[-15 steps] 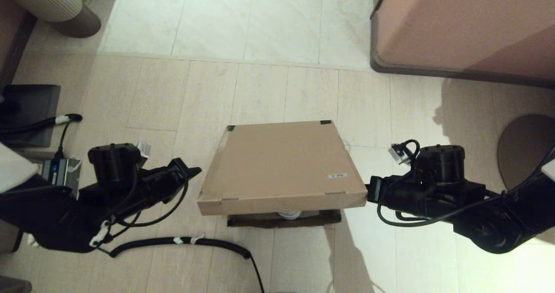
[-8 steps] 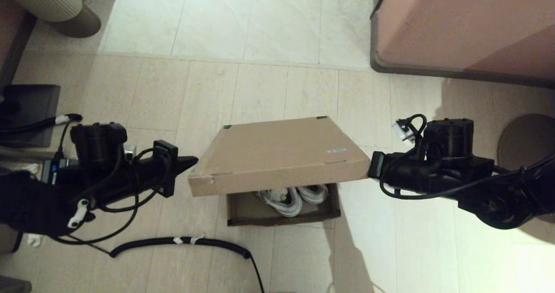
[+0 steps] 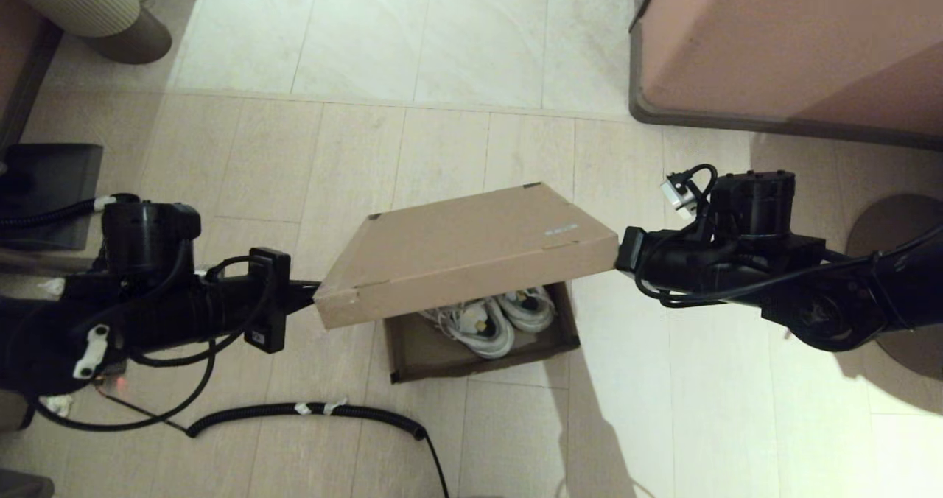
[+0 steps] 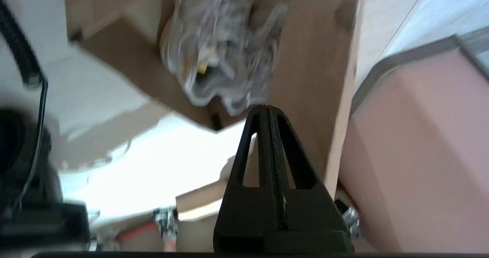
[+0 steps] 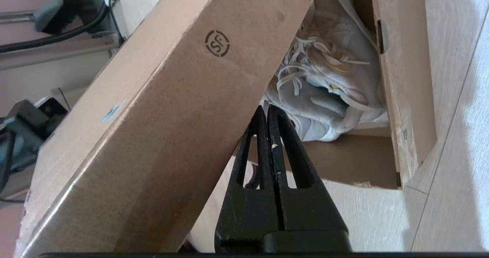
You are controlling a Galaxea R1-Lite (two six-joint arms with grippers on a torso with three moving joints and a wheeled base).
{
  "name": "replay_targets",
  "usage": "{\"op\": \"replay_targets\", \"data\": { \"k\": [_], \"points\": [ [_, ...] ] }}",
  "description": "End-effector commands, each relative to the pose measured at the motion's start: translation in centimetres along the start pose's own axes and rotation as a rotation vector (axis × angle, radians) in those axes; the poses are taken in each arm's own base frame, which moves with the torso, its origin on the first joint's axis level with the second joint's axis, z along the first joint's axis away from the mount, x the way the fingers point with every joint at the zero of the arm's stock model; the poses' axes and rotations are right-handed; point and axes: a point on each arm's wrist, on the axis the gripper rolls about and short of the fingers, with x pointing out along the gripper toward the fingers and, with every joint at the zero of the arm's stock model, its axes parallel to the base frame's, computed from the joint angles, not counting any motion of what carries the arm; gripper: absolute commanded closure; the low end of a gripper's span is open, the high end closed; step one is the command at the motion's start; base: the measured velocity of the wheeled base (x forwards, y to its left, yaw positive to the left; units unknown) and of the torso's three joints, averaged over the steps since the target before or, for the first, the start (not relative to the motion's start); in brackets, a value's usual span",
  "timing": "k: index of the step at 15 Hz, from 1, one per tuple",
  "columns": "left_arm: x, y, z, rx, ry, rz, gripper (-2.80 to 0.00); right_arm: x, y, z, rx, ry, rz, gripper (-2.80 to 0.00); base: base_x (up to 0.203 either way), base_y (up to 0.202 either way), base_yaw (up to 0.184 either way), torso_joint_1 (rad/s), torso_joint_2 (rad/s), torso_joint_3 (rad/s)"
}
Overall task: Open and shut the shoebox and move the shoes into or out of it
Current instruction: Open the shoe box
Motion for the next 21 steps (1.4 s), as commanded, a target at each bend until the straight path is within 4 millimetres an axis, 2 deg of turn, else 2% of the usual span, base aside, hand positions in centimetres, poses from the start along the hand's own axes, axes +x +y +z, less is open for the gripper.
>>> {"op": "replay_targets", "data": {
  "k": [1,5,7,9,16,21],
  "points": [
    [-1.0,-0.5,-0.5,-0.008,0.016,-0.011,0.0,0.2,0.2,0.4,0.001,-0.002,0.005,0.0,0.0,0.0,0.0,0.0,0.0,0.0],
    [-2.9,1.1,-1.6,-0.055,0.051,0.077,0.0,0.2,0.5,0.7,-0.002,-0.007,0.01,0.0,0.0,0.0,0.0,0.0,0.0,0.0],
    [-2.9,2.1,-1.8,-0.077,0.059,0.109,0.0,0.2,0.5,0.8,-0.001,-0.007,0.01,0.0,0.0,0.0,0.0,0.0,0.0,0.0],
    [-2.8,2.1,-1.8,-0.148,0.074,0.111,0.0,0.1,0.5,0.8,-0.002,-0.009,0.011,0.0,0.0,0.0,0.0,0.0,0.0,0.0],
    [0.4,0.6,-1.3,-0.142,0.12,0.02,0.0,0.2,0.9,1.3,-0.005,-0.013,0.013,0.0,0.0,0.0,0.0,0.0,0.0,0.0],
    [1.3,-2.4,-0.1,-0.099,0.094,-0.097,0.0,-1.3,1.6,2.4,-0.017,-0.055,0.019,0.0,0.0,0.0,0.0,0.0,0.0,0.0]
  ]
}}
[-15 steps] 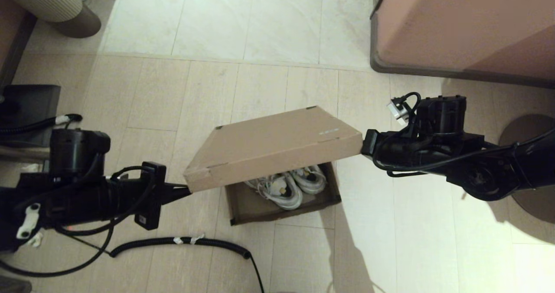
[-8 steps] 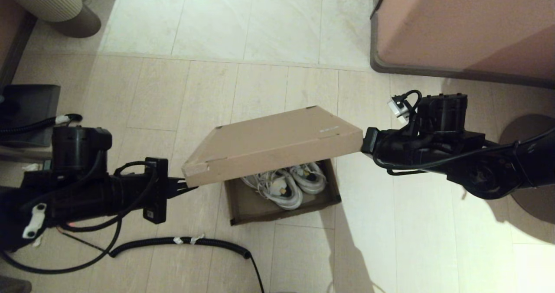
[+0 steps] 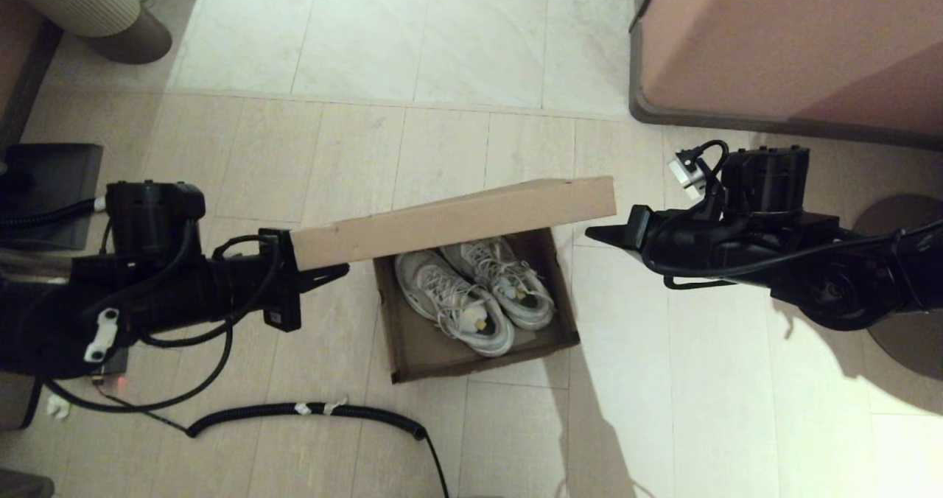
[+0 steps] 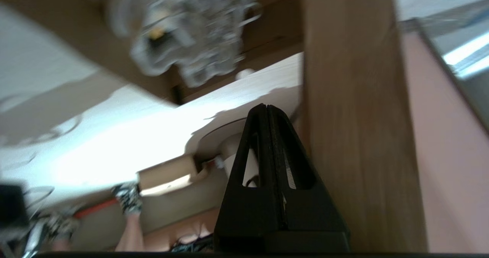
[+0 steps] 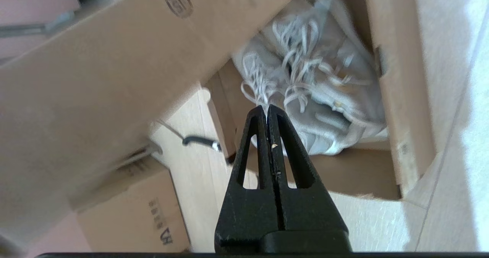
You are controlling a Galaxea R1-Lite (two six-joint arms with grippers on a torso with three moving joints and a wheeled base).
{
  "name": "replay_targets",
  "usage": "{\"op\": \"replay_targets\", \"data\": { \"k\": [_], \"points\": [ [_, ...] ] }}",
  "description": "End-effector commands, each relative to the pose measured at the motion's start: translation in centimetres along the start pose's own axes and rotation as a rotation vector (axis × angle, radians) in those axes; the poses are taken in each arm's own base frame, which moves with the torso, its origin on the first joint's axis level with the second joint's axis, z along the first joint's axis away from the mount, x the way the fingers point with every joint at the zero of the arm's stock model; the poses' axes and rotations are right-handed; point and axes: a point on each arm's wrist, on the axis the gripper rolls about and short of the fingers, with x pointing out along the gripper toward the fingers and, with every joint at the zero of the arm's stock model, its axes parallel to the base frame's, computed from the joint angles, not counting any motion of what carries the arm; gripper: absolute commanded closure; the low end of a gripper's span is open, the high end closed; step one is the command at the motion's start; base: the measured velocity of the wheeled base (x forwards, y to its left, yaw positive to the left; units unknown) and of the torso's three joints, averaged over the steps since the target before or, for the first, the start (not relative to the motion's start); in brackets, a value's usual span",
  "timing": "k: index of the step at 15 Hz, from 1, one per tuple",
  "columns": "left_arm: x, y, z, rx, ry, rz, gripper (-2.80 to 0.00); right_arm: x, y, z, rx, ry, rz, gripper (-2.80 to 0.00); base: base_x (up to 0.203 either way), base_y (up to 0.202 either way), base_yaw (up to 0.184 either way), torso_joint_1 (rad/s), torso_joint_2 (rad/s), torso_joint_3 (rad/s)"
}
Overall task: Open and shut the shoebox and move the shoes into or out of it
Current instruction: Open the shoe box
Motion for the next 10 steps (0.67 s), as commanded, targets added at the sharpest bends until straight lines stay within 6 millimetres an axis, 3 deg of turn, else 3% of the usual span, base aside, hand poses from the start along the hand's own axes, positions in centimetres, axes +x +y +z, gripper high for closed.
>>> {"op": "replay_targets", "data": {
  "k": [1,3,6,10],
  "points": [
    [1.0,-0.8,0.6,-0.001,-0.002,-0.024,0.0,-1.0,0.6,0.8,-0.008,-0.03,0.01,0.0,0.0,0.0,0.0,0.0,0.0,0.0],
    [1.8,-1.9,1.2,0.011,-0.007,-0.057,0.0,-1.9,1.0,1.2,-0.017,-0.051,0.011,0.0,0.0,0.0,0.0,0.0,0.0,0.0],
    [3.3,-3.8,2.6,0.033,-0.026,-0.113,0.0,-1.7,0.2,0.2,-0.056,-0.02,-0.019,0.0,0.0,0.0,0.0,0.0,0.0,0.0],
    [5.7,-7.1,5.9,0.097,-0.072,-0.254,0.0,-1.4,-1.2,-1.4,-0.119,-0.018,-0.154,0.0,0.0,0.0,0.0,0.0,0.0,0.0]
  ]
}}
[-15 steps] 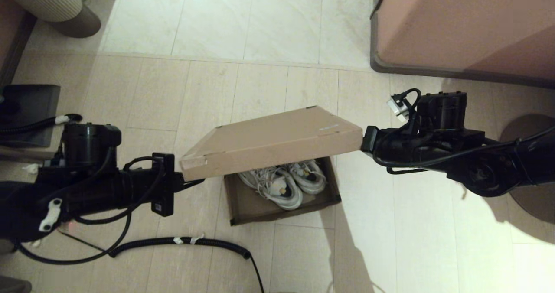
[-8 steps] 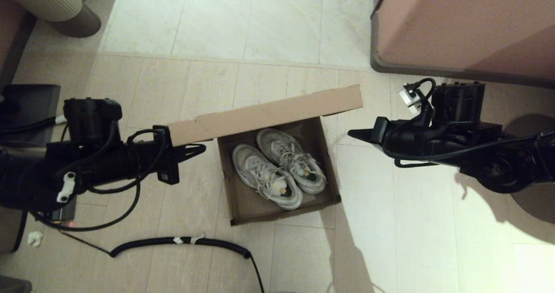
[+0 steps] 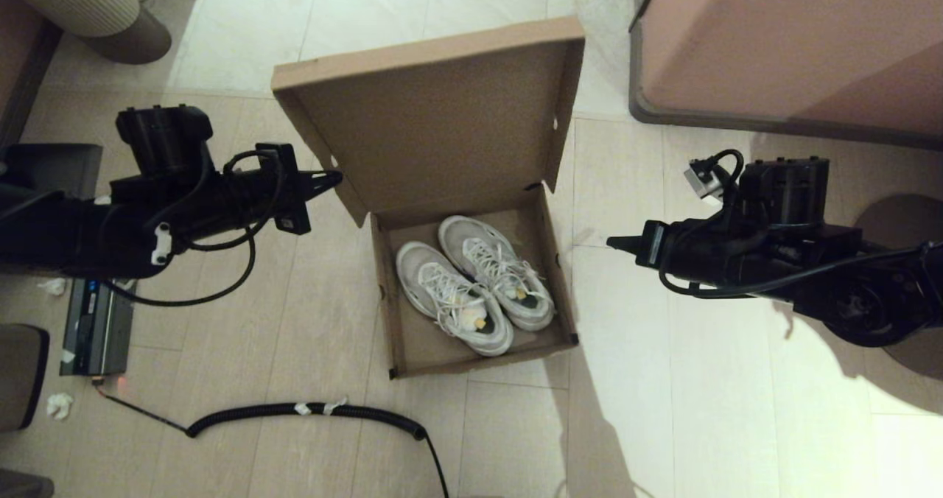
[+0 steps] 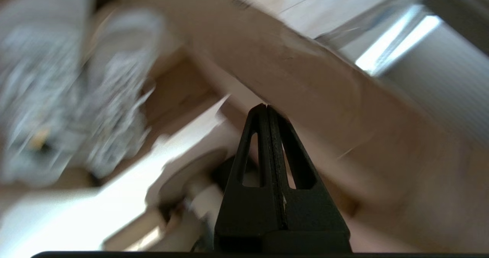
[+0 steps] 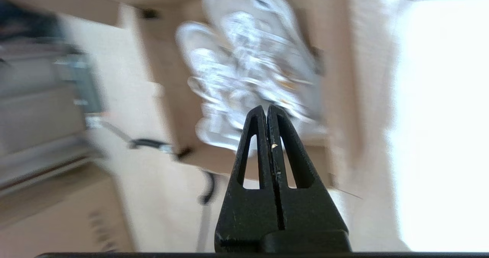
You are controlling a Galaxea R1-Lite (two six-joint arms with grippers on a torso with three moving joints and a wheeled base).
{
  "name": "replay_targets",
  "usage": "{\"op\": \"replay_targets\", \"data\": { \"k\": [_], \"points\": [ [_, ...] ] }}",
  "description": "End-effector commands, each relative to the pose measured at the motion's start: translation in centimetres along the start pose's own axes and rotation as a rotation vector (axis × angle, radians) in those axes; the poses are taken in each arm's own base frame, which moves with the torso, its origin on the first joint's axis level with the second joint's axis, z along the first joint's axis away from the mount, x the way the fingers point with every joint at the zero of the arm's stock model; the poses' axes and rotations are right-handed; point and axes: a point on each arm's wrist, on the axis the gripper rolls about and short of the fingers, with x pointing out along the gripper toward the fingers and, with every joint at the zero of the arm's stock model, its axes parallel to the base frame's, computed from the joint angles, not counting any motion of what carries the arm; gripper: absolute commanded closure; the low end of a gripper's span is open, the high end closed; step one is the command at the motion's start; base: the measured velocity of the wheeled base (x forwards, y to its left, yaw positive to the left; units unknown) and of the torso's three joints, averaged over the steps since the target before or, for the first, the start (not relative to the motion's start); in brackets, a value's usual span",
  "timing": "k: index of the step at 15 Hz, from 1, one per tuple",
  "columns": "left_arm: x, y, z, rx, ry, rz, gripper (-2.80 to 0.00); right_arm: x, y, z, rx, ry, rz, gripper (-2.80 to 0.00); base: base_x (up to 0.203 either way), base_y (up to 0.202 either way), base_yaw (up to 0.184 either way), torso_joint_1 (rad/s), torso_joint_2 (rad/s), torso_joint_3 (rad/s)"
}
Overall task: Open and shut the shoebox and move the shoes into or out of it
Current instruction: Open the shoe box
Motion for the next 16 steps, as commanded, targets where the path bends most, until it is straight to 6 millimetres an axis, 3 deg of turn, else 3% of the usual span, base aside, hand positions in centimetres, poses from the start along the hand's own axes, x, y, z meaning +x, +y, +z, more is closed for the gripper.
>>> {"op": "replay_targets", "data": {
  "k": [1,4,6,8,10,13,15,16],
  "points": [
    [2.0,0.5,1.7,0.001,-0.015,-0.019,0.0,0.2,-0.5,-0.7,0.001,0.01,-0.043,0.0,0.0,0.0,0.0,0.0,0.0,0.0],
    [2.6,0.4,3.0,0.018,-0.041,-0.04,0.0,0.7,-1.4,-1.7,0.007,0.033,-0.097,0.0,0.0,0.0,0.0,0.0,0.0,0.0],
    [1.2,2.2,2.5,0.01,-0.046,0.033,0.0,2.0,-2.8,-2.3,-0.004,0.042,-0.164,0.0,0.0,0.0,0.0,0.0,0.0,0.0],
    [-0.7,5.3,2.0,0.079,-0.051,0.151,0.0,3.6,-4.1,-2.9,-0.058,0.047,-0.238,0.0,0.0,0.0,0.0,0.0,0.0,0.0],
    [-2.1,8.8,1.6,0.375,-0.053,0.295,0.0,4.7,-5.0,-3.7,-0.097,0.067,-0.289,0.0,0.0,0.0,0.0,0.0,0.0,0.0],
    [-1.1,16.1,2.9,0.899,-0.096,0.603,0.0,5.2,-5.7,-4.4,-0.101,0.078,-0.351,0.0,0.0,0.0,0.0,0.0,0.0,0.0],
    [0.6,18.5,3.0,1.012,-0.141,0.655,0.0,5.7,-6.2,-5.2,-0.106,0.084,-0.418,0.0,0.0,0.0,0.0,0.0,0.0,0.0],
    [2.3,18.5,2.8,1.042,-0.149,0.624,0.0,6.1,-6.8,-6.0,-0.109,0.094,-0.476,0.0,0.0,0.0,0.0,0.0,0.0,0.0]
  ]
}}
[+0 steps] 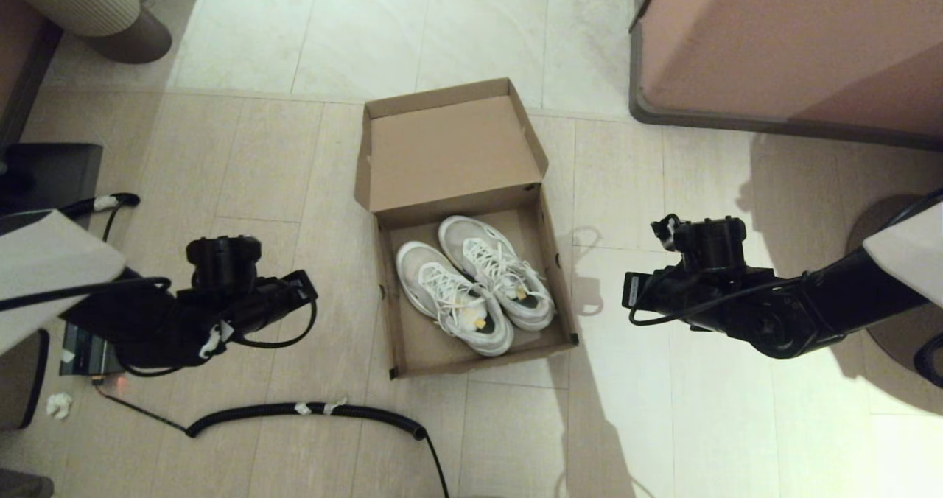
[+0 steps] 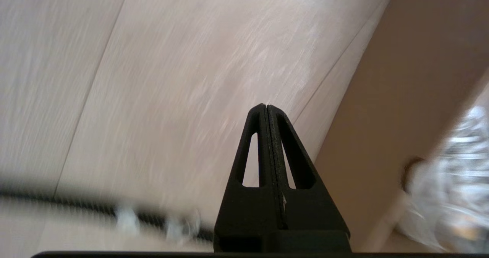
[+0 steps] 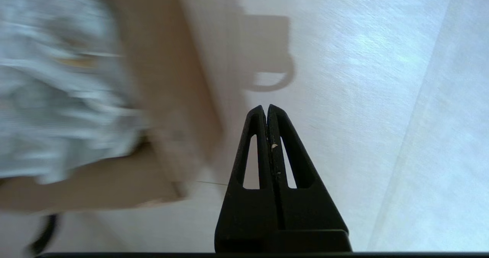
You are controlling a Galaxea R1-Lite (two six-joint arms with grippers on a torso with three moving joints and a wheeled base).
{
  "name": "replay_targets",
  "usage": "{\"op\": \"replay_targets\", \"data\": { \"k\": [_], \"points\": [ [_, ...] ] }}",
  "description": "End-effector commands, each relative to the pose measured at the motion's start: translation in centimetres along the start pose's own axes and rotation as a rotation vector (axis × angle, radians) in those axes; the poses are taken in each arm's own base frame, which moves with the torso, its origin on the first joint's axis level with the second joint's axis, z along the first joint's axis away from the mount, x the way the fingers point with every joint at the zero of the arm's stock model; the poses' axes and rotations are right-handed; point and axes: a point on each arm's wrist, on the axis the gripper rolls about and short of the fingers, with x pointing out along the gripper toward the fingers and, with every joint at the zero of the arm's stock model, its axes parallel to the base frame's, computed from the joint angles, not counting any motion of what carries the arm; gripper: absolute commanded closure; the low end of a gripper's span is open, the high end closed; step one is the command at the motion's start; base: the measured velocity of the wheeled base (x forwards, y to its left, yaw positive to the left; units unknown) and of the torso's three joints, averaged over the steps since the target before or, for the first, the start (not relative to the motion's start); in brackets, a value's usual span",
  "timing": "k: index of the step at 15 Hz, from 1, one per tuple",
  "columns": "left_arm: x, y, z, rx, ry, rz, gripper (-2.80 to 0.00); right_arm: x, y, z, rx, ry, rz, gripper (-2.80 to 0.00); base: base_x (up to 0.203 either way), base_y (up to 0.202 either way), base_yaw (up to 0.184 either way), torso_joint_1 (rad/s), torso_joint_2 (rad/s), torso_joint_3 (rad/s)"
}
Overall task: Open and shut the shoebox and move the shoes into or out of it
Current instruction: Open the shoe box, then put the shoes out of the shoe box
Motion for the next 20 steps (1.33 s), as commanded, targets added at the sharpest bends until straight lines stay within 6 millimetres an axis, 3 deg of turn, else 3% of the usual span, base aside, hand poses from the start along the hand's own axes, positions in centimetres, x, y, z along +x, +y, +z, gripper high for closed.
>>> {"op": "replay_targets", "data": {
  "k": [1,9,12,15,20],
  "points": [
    [3.2,-1.0,-1.7,0.054,0.01,-0.007,0.0,1.0,-0.2,-1.2,-0.002,0.029,-0.031,0.0,0.0,0.0,0.0,0.0,0.0,0.0],
    [7.7,-9.6,1.4,0.015,-0.156,-0.171,0.0,1.4,0.8,-1.0,-0.007,0.016,0.014,0.0,0.0,0.0,0.0,0.0,0.0,0.0],
    [7.8,-13.0,0.6,-0.057,-0.08,-0.207,0.0,0.9,0.9,-0.6,-0.006,0.009,0.027,0.0,0.0,0.0,0.0,0.0,0.0,0.0],
    [7.3,-15.0,-0.3,-0.068,-0.062,-0.227,0.0,-0.3,0.7,-0.4,-0.002,0.003,0.023,0.0,0.0,0.0,0.0,0.0,0.0,0.0],
    [7.6,-17.4,-1.2,-0.068,-0.067,-0.263,0.0,-4.5,0.1,-0.4,-0.011,0.002,0.016,0.0,0.0,0.0,0.0,0.0,0.0,0.0]
  ]
}}
